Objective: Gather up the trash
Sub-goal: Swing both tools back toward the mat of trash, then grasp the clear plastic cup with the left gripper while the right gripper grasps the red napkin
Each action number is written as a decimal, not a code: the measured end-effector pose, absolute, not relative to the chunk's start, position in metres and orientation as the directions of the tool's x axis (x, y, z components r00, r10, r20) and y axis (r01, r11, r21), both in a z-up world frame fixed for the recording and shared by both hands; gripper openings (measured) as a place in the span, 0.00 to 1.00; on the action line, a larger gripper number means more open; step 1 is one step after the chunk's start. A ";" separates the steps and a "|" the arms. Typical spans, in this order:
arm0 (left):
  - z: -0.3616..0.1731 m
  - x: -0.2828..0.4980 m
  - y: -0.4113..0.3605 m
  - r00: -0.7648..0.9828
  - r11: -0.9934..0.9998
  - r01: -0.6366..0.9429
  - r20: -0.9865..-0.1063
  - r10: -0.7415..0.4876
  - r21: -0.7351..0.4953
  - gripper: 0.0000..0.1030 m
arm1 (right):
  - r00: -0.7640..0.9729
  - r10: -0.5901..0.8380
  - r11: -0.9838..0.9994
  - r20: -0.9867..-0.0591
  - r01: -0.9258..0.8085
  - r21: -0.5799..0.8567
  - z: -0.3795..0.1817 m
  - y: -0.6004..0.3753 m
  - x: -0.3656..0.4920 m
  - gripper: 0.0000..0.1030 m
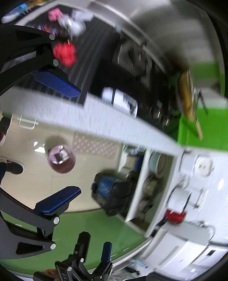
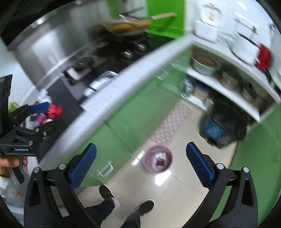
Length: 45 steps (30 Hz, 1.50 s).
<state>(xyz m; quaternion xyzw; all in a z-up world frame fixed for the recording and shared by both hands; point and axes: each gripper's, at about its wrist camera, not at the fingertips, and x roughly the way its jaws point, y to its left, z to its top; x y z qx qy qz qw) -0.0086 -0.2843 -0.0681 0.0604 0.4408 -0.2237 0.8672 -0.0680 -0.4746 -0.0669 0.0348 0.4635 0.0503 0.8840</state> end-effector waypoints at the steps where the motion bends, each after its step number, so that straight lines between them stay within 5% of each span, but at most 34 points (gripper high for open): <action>1: -0.063 -0.009 -0.272 0.526 0.902 0.423 -0.787 -0.323 -0.087 0.94 | 0.572 0.140 0.990 -0.808 -0.083 0.113 -0.060 -0.463 -0.063 0.97; 21: -0.040 -0.020 -0.066 0.595 0.983 0.183 -0.793 -0.130 -0.024 0.94 | 0.554 0.306 0.923 -0.774 -0.372 0.099 -0.035 -0.255 0.002 0.97; 45: -0.136 -0.012 -0.049 0.436 0.993 -0.049 -0.897 -0.073 -0.105 0.89 | 0.333 0.358 0.766 -0.872 -0.639 0.071 -0.091 -0.180 0.085 0.97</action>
